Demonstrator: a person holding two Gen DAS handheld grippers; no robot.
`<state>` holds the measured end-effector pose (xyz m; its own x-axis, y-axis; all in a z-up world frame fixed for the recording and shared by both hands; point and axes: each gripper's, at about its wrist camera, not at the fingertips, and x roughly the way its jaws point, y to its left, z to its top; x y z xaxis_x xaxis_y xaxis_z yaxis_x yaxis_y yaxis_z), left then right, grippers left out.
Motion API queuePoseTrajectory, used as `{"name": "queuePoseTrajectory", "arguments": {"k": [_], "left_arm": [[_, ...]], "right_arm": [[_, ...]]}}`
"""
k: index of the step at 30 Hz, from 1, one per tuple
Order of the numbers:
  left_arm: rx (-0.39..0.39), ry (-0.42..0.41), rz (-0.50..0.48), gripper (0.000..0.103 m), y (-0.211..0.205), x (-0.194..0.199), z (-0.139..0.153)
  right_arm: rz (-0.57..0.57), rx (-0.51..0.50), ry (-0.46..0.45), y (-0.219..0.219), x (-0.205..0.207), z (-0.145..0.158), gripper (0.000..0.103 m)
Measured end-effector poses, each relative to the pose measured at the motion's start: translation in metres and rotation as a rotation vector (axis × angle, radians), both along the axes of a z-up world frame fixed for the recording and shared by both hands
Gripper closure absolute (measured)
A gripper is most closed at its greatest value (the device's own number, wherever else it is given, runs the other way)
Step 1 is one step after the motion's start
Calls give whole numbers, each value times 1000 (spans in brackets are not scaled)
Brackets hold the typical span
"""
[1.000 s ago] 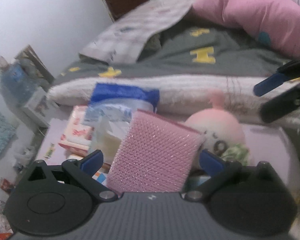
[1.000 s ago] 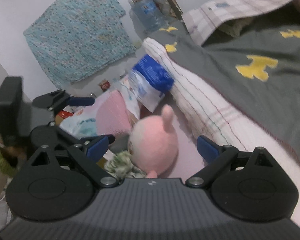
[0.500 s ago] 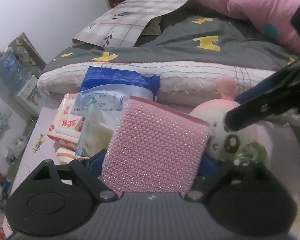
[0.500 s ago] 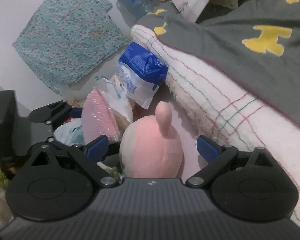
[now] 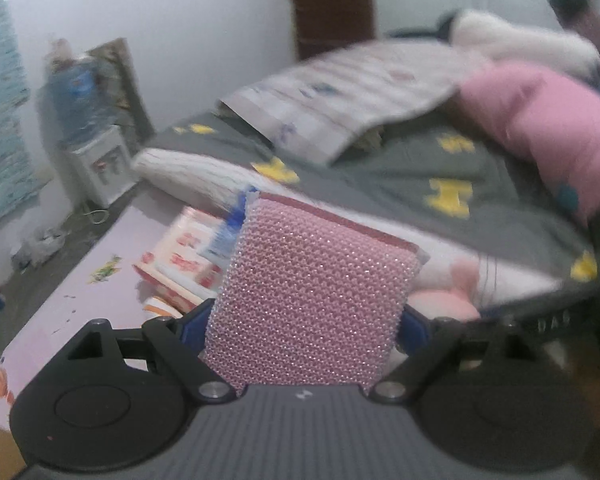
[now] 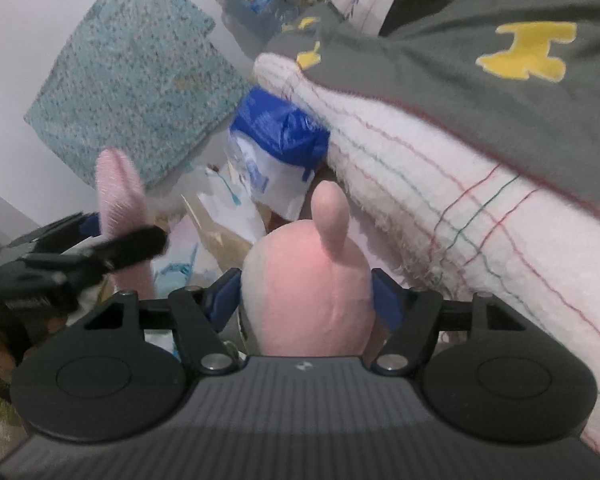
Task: Organize soft objects
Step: 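Grasp the pink sponge with the left tool while the right tool grasps the pink plush doll, then carry the sponge and doll over the cardboard box with both tools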
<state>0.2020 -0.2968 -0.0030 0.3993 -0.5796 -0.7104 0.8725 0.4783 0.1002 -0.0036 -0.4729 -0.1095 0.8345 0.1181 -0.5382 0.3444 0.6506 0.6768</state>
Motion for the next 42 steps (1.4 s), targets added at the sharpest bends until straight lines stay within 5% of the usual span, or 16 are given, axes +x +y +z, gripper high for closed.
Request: {"name": "queuePoseTrajectory", "arguments": {"k": [9,18,24,30,35,42], "left_arm": [[-261,-45,179,13,60,-26,81],[-405,-96,460,12,184,-62,149],[-336,-138,732,11,278,-72,147],[-234,-87,914,11,355,-47,107],[-142,16,967,11,401,8,66],[-10,120,1042,11,437,80,10]], "right_arm": [[-90,-218,-141,6,-35,65,35],[113,-264,-334,55,-29,149,35],[401,-107,-392,118,46,176,35],[687,-27,-315,223,148,184,35],[866,-48,-173,315,238,172,35],[942,-65,103,411,319,123,35]]}}
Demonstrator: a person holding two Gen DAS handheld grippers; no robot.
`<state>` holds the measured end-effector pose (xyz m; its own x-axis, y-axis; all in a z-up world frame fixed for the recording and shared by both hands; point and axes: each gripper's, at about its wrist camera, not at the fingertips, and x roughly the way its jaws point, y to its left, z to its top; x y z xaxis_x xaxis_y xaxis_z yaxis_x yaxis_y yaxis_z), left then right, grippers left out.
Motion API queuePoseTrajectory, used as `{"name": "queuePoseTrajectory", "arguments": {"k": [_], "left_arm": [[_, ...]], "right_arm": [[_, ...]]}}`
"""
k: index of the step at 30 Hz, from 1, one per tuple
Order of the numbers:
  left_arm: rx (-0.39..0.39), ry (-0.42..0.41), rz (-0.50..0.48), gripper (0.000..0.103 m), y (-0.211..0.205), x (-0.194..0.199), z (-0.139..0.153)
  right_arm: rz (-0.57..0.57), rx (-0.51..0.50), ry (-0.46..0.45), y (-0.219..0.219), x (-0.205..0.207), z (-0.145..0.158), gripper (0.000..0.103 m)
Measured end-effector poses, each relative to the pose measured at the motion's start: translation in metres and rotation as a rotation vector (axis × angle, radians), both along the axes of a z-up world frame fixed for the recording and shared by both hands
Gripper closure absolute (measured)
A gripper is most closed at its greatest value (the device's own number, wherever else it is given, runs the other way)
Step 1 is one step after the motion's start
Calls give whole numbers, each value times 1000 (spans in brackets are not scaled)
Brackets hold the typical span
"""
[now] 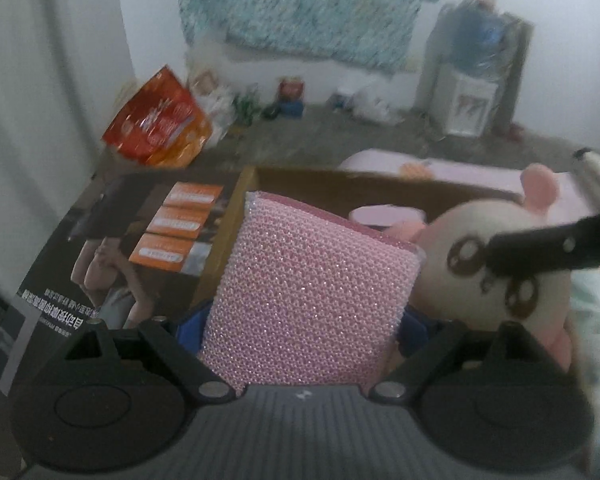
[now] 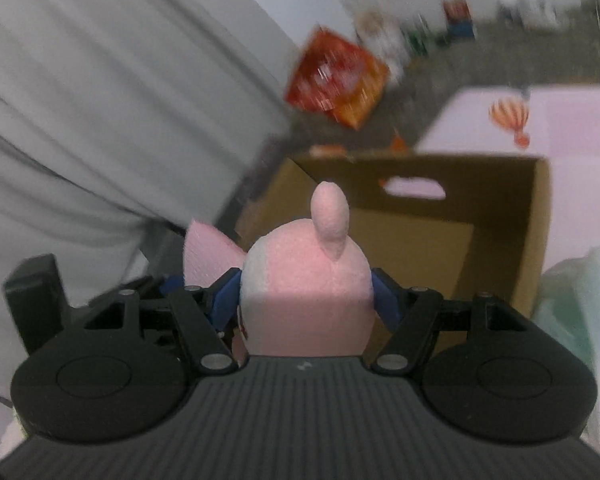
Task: Organize soft objects
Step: 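Carry the sponge and doll over the cardboard box with both tools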
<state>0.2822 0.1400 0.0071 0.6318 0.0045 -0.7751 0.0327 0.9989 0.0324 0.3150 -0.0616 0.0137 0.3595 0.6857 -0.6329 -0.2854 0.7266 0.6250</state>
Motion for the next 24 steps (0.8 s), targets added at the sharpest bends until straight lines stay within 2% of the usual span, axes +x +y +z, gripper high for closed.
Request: {"name": "queuePoseTrajectory", "arguments": {"k": [5,12,16,22,23,24], "left_arm": [[-3,38,11,11,1,31,-25],[118,29,-32,6,-19,51,-49],[147,35,-49,2,-29,52,-49],[119,21,-23,2,-26,50,-42],[108,13,-17,2,-24,48,-38],[97,4,-14,2,-22,44,-33]], "right_arm": [[18,-62,84,21,21,-33,34],[23,-127,118,20,48,-66,30],[17,-122,131,19,53,-74,31],[14,-153,120,23,55,-79,32],[15,-173,113,25,55,-80,34],[14,-203,99,28,54,-79,41]]}}
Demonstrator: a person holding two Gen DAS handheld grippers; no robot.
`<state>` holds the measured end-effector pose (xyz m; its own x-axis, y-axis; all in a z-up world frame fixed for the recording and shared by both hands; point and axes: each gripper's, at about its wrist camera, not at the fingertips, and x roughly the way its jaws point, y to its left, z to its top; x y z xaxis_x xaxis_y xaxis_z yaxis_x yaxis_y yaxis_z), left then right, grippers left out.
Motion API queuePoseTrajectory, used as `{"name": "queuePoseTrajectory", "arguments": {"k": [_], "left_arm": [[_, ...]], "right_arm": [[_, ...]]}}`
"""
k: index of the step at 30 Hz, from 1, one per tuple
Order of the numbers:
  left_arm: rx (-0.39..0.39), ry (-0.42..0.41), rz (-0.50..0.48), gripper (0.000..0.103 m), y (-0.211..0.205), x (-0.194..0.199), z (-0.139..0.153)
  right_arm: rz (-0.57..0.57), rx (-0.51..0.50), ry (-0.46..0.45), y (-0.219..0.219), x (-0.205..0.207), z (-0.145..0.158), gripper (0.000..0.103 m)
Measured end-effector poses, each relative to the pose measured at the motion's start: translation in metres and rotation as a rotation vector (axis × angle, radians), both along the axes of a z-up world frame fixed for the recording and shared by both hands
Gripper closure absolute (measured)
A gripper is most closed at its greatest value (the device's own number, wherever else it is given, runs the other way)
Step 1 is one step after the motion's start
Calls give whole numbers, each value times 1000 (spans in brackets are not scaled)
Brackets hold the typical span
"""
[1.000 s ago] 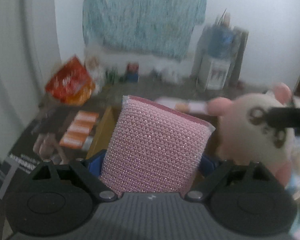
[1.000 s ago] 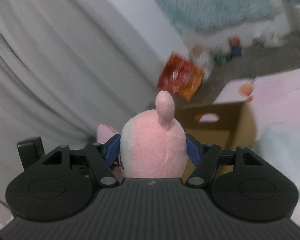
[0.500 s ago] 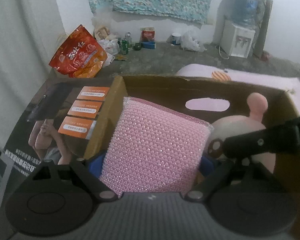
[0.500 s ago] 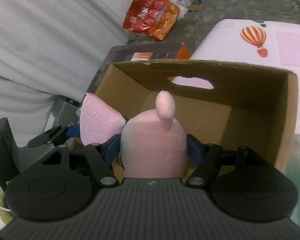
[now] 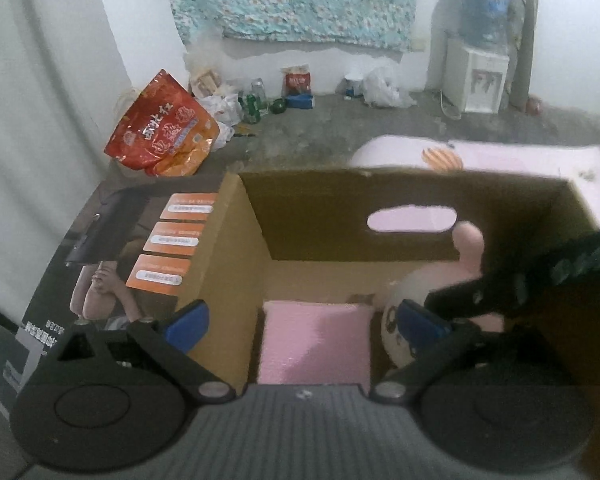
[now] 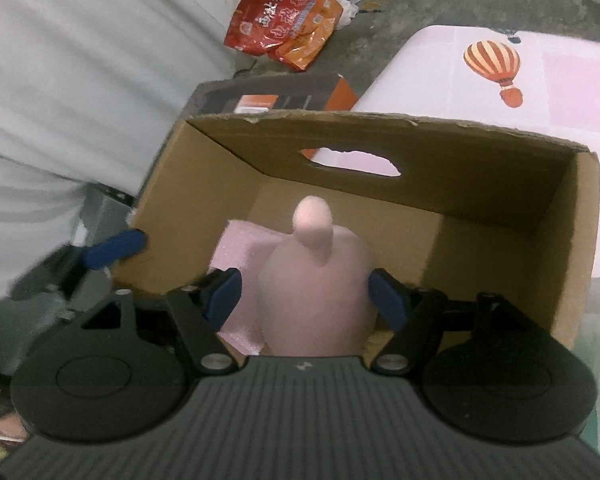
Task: Organize soft objects
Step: 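Carry the sponge and doll over the cardboard box with both tools, then release the sponge into the box with the left tool while the right tool lowers the doll in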
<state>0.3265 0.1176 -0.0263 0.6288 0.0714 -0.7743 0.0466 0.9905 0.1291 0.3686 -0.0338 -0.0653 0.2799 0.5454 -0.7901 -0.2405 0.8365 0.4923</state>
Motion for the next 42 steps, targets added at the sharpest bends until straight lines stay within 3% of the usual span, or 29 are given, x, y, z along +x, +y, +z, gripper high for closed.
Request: {"name": "queuePoseTrajectory", "arguments": {"k": [3,5,7,11,13,14,22,27,29,33,37,40,42], "left_arm": [[-1,-34,9,2,5,-10,14],[2,-57,11,2,9,-17,23],[-1,-70,9,2,12,-22,30],[4,-80,22,2,15,-26,37],[0,-79,30,2,17,-27,38],[-3,-77,31,2,18,-28,38],[-16,-97,52,2,29,-32,41],[-37,-127,95,2,47,-37,51],[-38,-136,112,2,54,-39,54],[-43,-125,145,2,64,-38,55],[-44,-121,155,2,69,-40,53],[-22,-132,189,4,70,-40,53],[-47,-134,194,4,76,-39,54]], "right_arm": [[25,23,-7,0,2,0,48],[45,98,15,-3,3,0,48],[87,110,9,1,5,2,48],[126,-40,-97,15,6,7,43],[120,-122,-168,19,6,12,35],[117,-141,-188,19,6,14,30],[134,-194,-322,7,-16,46,31],[438,-207,-402,44,-53,50,31],[580,-197,-379,69,-68,41,32],[747,-164,-245,117,-78,13,50],[740,-208,-128,143,-60,-16,55],[682,-243,-159,145,-43,-21,56],[630,-242,-198,139,-33,-19,56]]}}
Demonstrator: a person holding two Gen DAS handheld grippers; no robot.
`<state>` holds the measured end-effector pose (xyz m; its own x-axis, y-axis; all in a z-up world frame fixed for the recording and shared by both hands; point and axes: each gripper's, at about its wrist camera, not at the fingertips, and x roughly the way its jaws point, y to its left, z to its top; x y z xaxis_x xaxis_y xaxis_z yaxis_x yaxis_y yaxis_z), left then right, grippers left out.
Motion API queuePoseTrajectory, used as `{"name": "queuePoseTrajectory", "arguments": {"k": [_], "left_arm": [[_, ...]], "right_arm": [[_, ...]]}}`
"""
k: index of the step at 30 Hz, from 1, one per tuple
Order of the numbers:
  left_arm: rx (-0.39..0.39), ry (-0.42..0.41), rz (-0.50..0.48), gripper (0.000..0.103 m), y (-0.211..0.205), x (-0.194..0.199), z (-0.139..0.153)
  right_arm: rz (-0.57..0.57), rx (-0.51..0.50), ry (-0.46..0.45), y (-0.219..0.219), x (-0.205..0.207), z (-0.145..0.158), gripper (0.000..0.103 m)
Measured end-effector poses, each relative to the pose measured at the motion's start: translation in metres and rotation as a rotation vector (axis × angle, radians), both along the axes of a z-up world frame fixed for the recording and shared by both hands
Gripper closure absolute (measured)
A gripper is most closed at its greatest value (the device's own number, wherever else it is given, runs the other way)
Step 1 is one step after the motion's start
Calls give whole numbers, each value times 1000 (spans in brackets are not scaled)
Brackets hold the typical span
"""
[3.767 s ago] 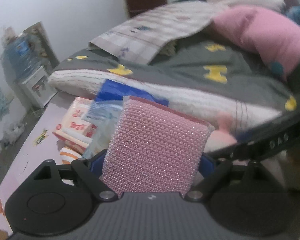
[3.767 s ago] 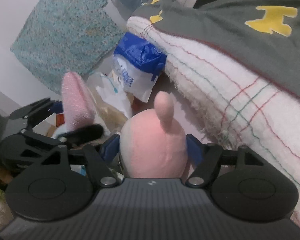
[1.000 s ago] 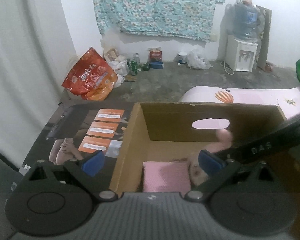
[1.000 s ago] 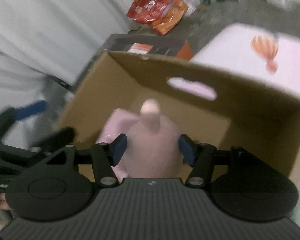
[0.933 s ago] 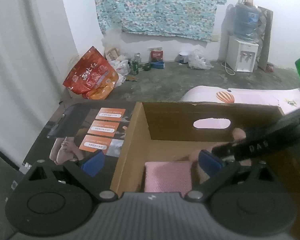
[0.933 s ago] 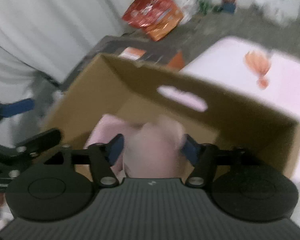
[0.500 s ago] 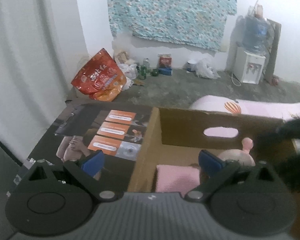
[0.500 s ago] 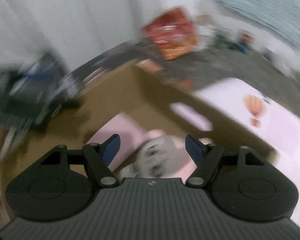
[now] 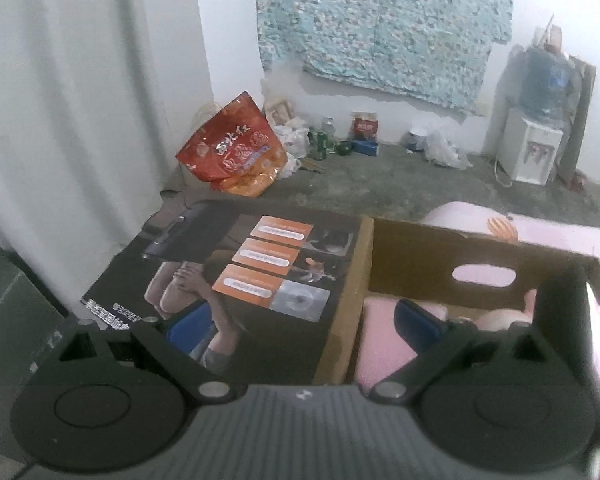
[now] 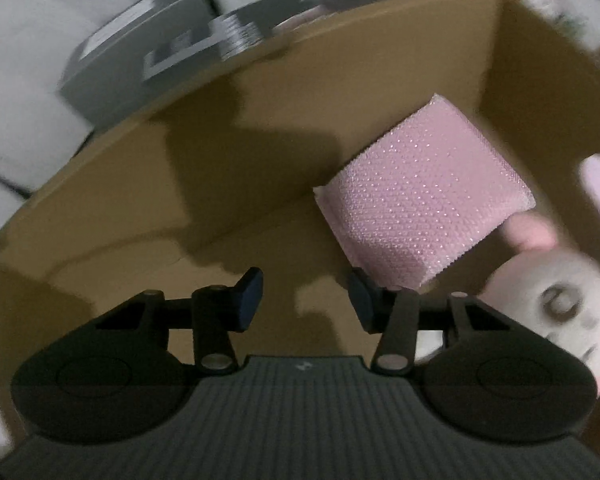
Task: Organize soft objects
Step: 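Release the sponge into the box with the left tool while the right tool lowers the doll in, then move both tools back toward the remaining items on the table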
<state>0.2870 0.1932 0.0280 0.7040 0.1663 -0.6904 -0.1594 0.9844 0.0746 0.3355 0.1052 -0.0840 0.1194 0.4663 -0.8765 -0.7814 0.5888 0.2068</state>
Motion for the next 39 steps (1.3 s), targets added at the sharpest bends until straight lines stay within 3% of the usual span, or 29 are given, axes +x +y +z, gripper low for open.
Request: {"name": "queuePoseTrajectory", "arguments": {"k": [4,8,13,18,26,34,39], "left_arm": [[-14,-2,-3,3,5,2,1],[-18,-10,-11,3,4,0,2],[-35,-20,-24,2,5,-6,2],[-52,-20,-25,2,4,-14,1],[-78,-24,-39,2,-4,-35,0],[-117,-21,-47,2,-14,-50,-2],[-124,-29,-84,2,-27,-66,1]], "right_arm": [[-58,59,-18,-20,7,7,56],[-71,109,-42,-51,2,34,55],[-168,28,-211,-88,2,68,53],[-283,-114,-187,-110,21,50,49],[-311,-115,-259,-91,22,39,41],[-439,80,-218,-106,27,45,42],[-475,254,-251,-149,4,87,43]]}}
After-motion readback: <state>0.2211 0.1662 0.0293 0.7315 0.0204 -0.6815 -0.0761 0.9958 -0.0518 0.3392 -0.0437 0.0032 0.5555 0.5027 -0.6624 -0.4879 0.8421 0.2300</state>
